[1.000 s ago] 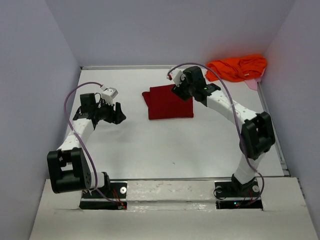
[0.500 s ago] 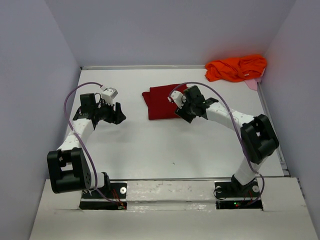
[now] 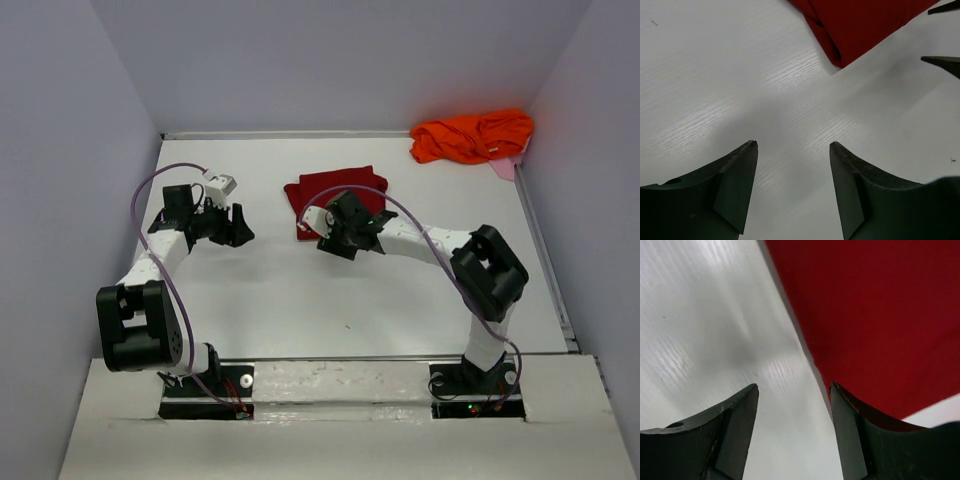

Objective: Fold and stack the t-shirts
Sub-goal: Place the square-folded T-shirt at the corner of the board.

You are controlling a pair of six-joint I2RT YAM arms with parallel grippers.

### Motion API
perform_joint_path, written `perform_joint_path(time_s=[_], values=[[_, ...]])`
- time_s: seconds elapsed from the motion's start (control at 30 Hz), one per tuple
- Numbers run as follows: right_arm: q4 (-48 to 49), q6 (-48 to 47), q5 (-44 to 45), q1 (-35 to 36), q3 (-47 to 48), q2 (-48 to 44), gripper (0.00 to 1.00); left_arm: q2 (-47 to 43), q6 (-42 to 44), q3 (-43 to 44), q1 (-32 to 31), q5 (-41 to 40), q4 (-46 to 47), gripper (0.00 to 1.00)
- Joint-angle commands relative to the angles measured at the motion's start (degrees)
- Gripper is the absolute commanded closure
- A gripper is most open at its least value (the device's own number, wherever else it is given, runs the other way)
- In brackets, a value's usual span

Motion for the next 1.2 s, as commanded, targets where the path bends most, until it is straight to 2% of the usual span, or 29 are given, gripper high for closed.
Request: perform_joint_path(time_s=[0.0, 0.2, 0.47, 0.53, 0.57, 0.67, 0.7, 0.9, 1.0, 1.17], values=[[2.68, -2.48, 2.33, 2.34, 4.84, 3.67, 0.35, -1.04, 0.08, 0.49, 0.24, 1.77, -0.2, 0.31], [5.92, -5.29, 3.9, 2.87, 7.58, 7.73, 0.36, -0.68, 0.16, 0.58, 0.24, 2.12, -0.2, 0.31], [14.19, -10.39, 8.04, 2.87, 6.44, 12.39, 0.39, -1.12, 0.34, 0.4, 0.24, 2.65, -0.11, 0.31], [14.46, -10.05, 7.52, 2.87, 6.97, 13.44, 0.53, -0.86, 0.34, 0.49, 0.24, 2.74, -0.2, 0.31], [14.46, -9.87, 7.34, 2.87, 7.23, 13.79, 0.72, -0.77, 0.34, 0.49, 0.24, 2.65, -0.2, 0.31], [14.37, -9.25, 7.08, 2.87, 7.67, 14.67, 0.98, -0.42, 0.25, 0.49, 0.24, 2.74, -0.2, 0.31], [14.37, -8.9, 6.9, 2.87, 7.76, 14.94, 1.0, -0.25, 0.08, 0.49, 0.24, 2.83, -0.11, 0.31], [12.88, -6.53, 5.14, 2.87, 7.32, 12.92, 1.0, 6.42, -1.94, 6.72, 0.24, 7.65, -1.95, 0.31], [12.35, -5.65, 5.05, 2.87, 7.84, 12.3, 1.0, 13.53, -4.66, 12.6, 0.15, 15.72, -1.95, 0.31], [11.99, -4.95, 5.06, 2.87, 7.76, 11.07, 1.0, 25.57, -8.71, 18.76, 0.06, 21.02, 0.94, 0.28]])
